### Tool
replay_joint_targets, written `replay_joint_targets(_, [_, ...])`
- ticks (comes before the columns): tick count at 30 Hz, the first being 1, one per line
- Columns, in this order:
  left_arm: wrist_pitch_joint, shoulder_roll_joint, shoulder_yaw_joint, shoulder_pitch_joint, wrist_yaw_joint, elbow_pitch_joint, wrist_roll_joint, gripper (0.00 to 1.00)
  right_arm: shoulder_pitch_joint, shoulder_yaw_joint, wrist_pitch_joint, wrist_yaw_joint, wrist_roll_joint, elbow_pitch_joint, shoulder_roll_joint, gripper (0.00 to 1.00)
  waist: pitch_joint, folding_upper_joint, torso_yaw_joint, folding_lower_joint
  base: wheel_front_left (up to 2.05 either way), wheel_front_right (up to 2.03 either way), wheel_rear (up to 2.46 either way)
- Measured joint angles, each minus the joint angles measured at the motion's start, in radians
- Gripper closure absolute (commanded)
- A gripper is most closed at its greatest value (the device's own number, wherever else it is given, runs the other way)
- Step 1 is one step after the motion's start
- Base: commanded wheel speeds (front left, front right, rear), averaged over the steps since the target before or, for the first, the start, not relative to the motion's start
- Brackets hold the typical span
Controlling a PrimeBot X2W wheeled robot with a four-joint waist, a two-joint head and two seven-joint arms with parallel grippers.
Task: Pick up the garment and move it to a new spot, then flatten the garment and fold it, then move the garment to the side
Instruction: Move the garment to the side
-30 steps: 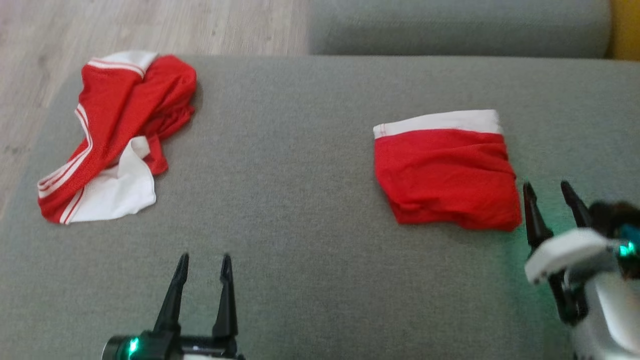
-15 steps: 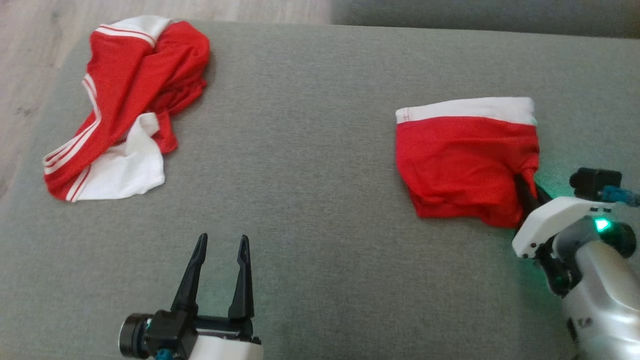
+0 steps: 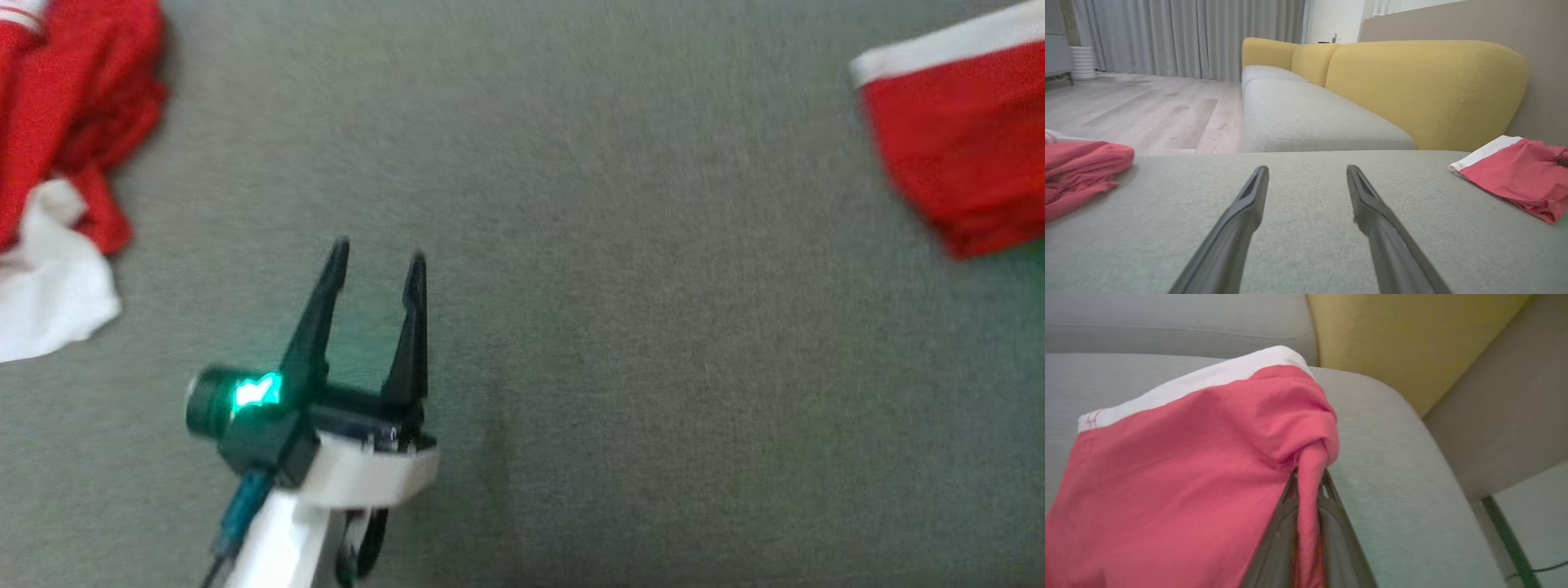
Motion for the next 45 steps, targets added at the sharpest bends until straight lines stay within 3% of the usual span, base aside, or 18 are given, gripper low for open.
replay_joint_targets(4, [0.000, -0.002, 0.013, -0.097, -0.027, 0.014, 0.016, 0.00, -0.002, -0.101, 0.016, 0.000, -0.034, -0.015, -0.086, 1.00, 0.091, 0.0000, -0.033, 0.0001, 0.00, 0.00, 0.00])
replay_joint_targets(8, [0.000, -0.003, 0.023, -0.156, -0.040, 0.023, 0.016, 0.00, 0.000, -0.216, -0.011, 0.000, -0.085, -0.015, -0.119, 1.00, 0.163, 0.0000, -0.052, 0.0002, 0.00, 0.00, 0.00])
replay_joint_targets(9, [0.000, -0.003, 0.025, -0.163, -0.039, 0.024, 0.016, 0.00, 0.001, -0.245, -0.020, 0.000, -0.105, -0.014, -0.122, 0.91, 0.176, 0.0000, -0.055, 0.0002, 0.00, 0.00, 0.00])
replay_joint_targets(10, [0.000, -0.004, 0.028, -0.166, -0.039, 0.025, 0.016, 0.00, -0.001, -0.310, -0.053, 0.000, -0.119, -0.009, -0.107, 0.00, 0.186, -0.0001, -0.056, 0.0002, 0.00, 0.00, 0.00])
replay_joint_targets(11, [0.000, -0.004, 0.032, -0.167, -0.039, 0.028, 0.015, 0.00, -0.002, -0.361, -0.081, 0.000, -0.149, -0.005, -0.095, 0.00, 0.194, -0.0001, -0.055, 0.0002, 0.00, 0.00, 0.00])
replay_joint_targets(15, [0.000, -0.005, 0.039, -0.170, -0.038, 0.044, 0.005, 0.00, -0.002, -0.371, -0.074, 0.000, -0.278, -0.035, -0.049, 0.00, 0.184, 0.0000, -0.038, -0.0001, 0.00, 0.00, 0.00])
replay_joint_targets(20, [0.000, -0.006, 0.050, -0.144, -0.020, 0.055, -0.006, 0.00, 0.010, -0.374, -0.107, 0.000, -0.404, -0.151, 0.124, 0.00, 0.115, 0.0000, -0.019, -0.0003, 0.00, 0.00, 0.00])
replay_joint_targets(21, [0.000, -0.006, 0.051, -0.116, -0.011, 0.064, -0.016, 0.00, 0.038, -0.332, -0.118, 0.000, -0.411, -0.192, 0.195, 0.00, 0.079, 0.0000, -0.013, -0.0003, 0.00, 0.00, 0.00])
replay_joint_targets(29, [0.000, -0.005, 0.051, 0.000, 0.033, 0.127, -0.047, 0.00, 0.242, -0.086, -0.260, 0.000, -0.311, -0.202, 0.372, 0.00, -0.094, 0.0000, 0.017, -0.0005, 0.00, 0.00, 0.00])
replay_joint_targets(36, [0.000, -0.004, 0.061, 0.114, 0.059, 0.153, -0.056, 0.00, 0.327, 0.041, -0.345, 0.000, -0.263, -0.158, 0.477, 0.00, -0.229, 0.0000, 0.045, -0.0005, 0.00, 0.00, 0.00])
replay_joint_targets(41, [0.000, -0.002, 0.089, 0.218, 0.072, 0.141, -0.053, 0.00, 0.460, 0.042, -0.346, 0.000, -0.271, -0.310, 0.513, 0.00, -0.333, 0.0001, 0.061, -0.0005, 0.00, 0.00, 0.00])
replay_joint_targets(45, [0.000, -0.001, 0.102, 0.272, 0.065, 0.121, -0.042, 0.00, 0.572, -0.016, -0.348, 0.000, -0.293, -0.415, 0.538, 0.00, -0.394, 0.0001, 0.075, -0.0005, 0.00, 0.00, 0.00])
